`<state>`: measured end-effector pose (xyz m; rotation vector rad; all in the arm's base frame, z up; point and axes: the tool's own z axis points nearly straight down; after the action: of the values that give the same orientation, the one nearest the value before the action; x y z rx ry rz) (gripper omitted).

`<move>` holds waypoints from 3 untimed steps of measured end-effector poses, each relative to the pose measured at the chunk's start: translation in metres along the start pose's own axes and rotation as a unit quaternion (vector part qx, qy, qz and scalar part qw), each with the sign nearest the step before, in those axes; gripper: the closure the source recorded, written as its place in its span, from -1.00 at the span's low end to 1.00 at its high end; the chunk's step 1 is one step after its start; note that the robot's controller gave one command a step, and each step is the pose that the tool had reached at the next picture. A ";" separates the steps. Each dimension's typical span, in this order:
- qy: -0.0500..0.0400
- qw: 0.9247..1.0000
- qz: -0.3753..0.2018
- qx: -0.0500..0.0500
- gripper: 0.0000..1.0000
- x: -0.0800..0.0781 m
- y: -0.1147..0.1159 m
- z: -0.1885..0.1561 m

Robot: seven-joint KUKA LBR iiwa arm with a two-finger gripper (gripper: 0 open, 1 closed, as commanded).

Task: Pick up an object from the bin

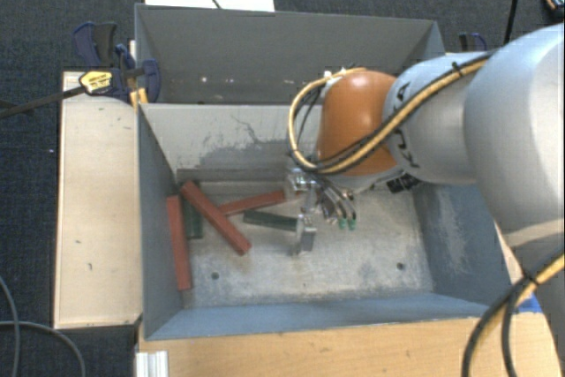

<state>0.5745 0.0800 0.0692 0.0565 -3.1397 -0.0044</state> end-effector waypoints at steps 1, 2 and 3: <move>-0.004 1.000 0.002 0.000 1.00 -0.003 -0.003 -0.004; -0.002 1.000 0.002 0.001 -1.00 -0.001 -0.004 -0.003; -0.004 0.999 -0.048 -0.001 -1.00 -0.012 0.071 -0.002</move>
Offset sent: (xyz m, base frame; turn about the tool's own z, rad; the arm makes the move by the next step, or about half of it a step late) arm 0.0000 0.0000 0.0000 0.0000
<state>0.5844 0.1512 0.0712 0.2071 -3.1410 -0.0073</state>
